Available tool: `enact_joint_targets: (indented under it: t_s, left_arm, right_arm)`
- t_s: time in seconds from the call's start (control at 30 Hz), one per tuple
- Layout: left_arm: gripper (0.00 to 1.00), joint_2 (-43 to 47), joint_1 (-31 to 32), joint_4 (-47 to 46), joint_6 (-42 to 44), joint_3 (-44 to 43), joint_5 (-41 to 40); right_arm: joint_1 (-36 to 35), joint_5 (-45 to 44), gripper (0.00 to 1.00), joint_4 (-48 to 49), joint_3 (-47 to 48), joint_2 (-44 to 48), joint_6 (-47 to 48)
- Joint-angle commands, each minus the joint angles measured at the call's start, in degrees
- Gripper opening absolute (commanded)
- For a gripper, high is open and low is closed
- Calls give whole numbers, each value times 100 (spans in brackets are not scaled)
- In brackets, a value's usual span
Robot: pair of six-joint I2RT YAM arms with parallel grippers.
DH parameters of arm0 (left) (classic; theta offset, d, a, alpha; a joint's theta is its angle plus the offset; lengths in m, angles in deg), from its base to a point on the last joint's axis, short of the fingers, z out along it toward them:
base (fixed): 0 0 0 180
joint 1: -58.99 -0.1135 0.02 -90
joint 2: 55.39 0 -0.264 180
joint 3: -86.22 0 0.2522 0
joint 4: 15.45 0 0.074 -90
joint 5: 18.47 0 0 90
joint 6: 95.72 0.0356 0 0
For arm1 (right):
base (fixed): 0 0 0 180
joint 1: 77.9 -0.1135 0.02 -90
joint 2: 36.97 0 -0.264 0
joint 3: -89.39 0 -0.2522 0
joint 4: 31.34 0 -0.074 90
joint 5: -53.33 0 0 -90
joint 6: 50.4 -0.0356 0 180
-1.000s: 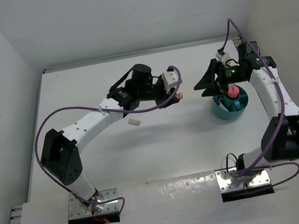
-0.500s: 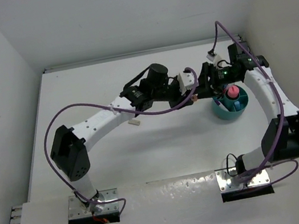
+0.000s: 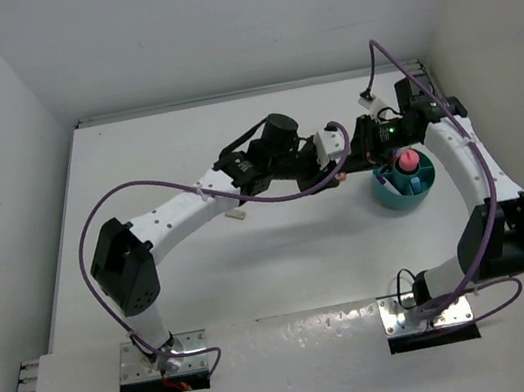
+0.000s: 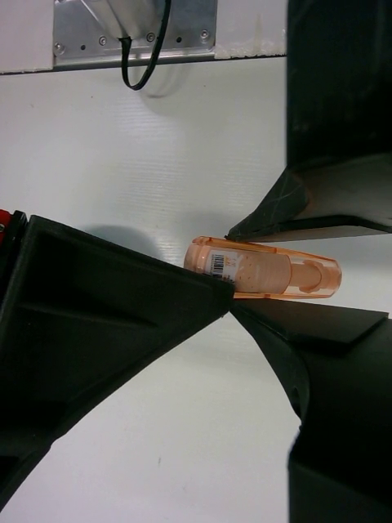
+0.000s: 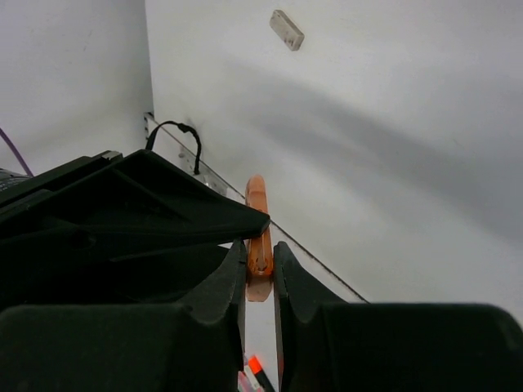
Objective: Sort the stationery into containers
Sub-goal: Pick up the stationery from the center of the board, then organize the stationery in the storage box.
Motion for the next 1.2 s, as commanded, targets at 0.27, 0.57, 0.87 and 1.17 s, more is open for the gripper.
enact_joint_targets:
  t_s: [0.27, 0.57, 0.87, 1.17]
  left_arm:
    - [85, 112, 32, -173, -134, -77, -756]
    - [94, 639, -398, 239, 33, 433, -740]
    - [100, 912, -820, 547, 68, 530, -713]
    - [100, 903, -1067, 592, 25, 626, -871]
  right_arm:
    - [104, -249, 0, -590, 594, 155, 759]
    - [1440, -864, 0, -3528, 2561, -380, 3425]
    - [2529, -2692, 0, -3843, 2273, -170, 4705]
    - [3173, -3255, 0, -3720, 2704, -1101, 4715]
